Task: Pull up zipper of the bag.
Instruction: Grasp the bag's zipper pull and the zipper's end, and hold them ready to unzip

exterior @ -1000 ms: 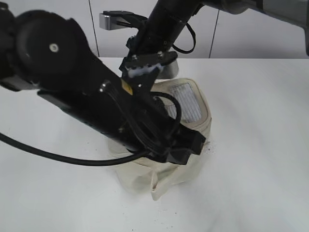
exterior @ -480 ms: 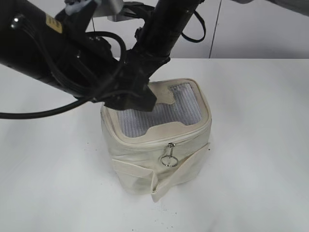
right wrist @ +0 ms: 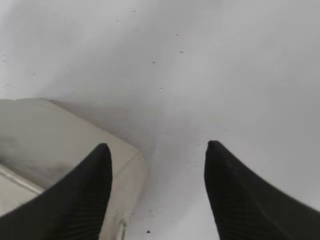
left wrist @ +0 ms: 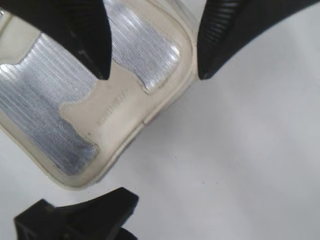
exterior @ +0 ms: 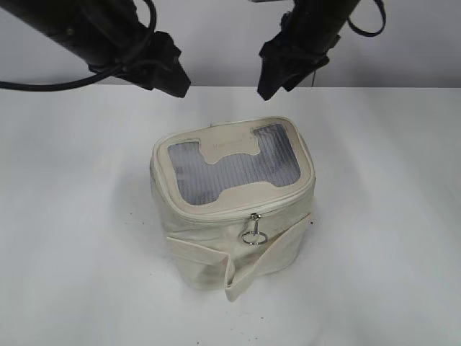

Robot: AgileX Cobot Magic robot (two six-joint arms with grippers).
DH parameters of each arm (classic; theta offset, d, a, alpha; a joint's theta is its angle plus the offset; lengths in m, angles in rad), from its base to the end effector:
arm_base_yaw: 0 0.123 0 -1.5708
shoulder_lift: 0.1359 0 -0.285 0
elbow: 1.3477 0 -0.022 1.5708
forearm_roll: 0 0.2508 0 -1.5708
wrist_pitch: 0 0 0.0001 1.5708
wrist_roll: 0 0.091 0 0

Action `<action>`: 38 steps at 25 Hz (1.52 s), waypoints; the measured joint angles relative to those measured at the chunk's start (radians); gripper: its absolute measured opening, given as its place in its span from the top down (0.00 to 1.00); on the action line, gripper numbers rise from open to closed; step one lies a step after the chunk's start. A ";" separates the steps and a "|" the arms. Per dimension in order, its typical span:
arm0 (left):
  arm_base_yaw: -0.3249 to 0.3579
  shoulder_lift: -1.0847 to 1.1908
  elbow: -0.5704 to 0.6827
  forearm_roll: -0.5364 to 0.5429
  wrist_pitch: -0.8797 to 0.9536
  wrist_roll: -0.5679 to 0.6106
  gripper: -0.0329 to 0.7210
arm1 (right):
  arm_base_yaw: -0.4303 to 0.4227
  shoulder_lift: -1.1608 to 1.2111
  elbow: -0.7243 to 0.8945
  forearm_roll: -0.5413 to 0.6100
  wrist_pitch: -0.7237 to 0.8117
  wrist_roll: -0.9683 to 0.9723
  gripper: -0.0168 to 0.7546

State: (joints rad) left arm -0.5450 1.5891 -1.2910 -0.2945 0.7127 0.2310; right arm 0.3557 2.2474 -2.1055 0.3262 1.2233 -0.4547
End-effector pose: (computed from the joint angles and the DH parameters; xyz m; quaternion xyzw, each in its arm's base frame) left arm 0.2894 -0.1957 0.3035 0.2856 0.8964 -0.1739 0.2909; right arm 0.4450 0.1946 0.2446 -0.3550 0.9099 0.1518 0.1516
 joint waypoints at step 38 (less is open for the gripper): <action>-0.034 0.663 -0.668 -0.384 0.456 0.476 0.81 | -0.256 -0.315 0.622 0.134 -0.017 -0.006 0.48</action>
State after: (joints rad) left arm -0.5790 2.2523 -1.9588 -0.6784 1.1687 0.7068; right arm 0.0999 1.9328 -1.4835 0.4603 1.2065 -0.4608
